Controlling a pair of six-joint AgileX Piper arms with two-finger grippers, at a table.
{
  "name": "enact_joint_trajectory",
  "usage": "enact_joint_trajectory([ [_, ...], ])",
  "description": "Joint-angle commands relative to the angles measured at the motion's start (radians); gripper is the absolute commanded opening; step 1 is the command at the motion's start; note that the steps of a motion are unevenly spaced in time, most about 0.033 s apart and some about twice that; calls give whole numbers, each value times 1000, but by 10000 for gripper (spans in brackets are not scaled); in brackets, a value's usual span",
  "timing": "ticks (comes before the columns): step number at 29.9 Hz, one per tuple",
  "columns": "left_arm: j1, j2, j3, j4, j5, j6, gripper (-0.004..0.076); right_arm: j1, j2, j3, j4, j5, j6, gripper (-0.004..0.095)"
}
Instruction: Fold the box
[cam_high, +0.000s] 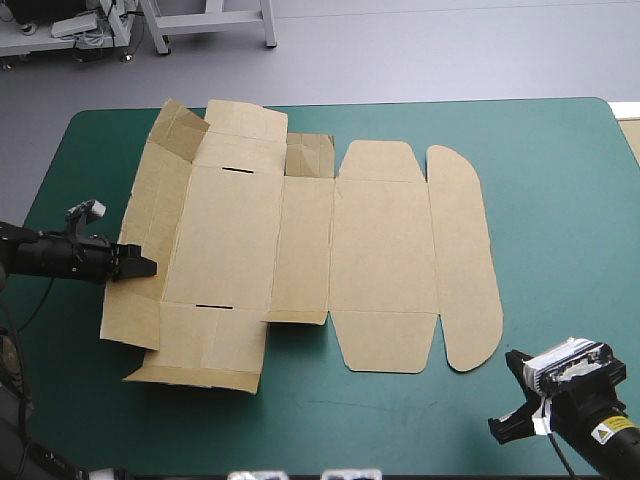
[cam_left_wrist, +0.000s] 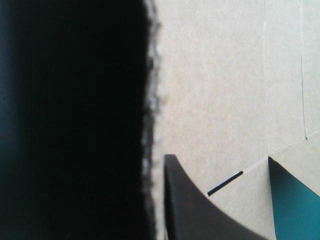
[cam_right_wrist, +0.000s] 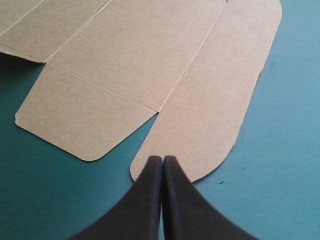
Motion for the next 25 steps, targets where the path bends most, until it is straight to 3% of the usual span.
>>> enact_joint_trajectory([
  [1, -75, -69, -82, -44, 99, -12, -8, 0, 12, -26, 25, -59, -4, -18],
  [10, -339, -73, -379, 70, 82, -4, -9, 0, 12, -26, 25, -118, 106, -18],
  [17, -501, -73, -634, 425, 32, 4, -9, 0, 14, -43, 25, -166, 139, -18],
  [25, -692, -73, -693, 608, -31, 53, -9, 0, 56, -157, 18, -211, 180, -18],
])
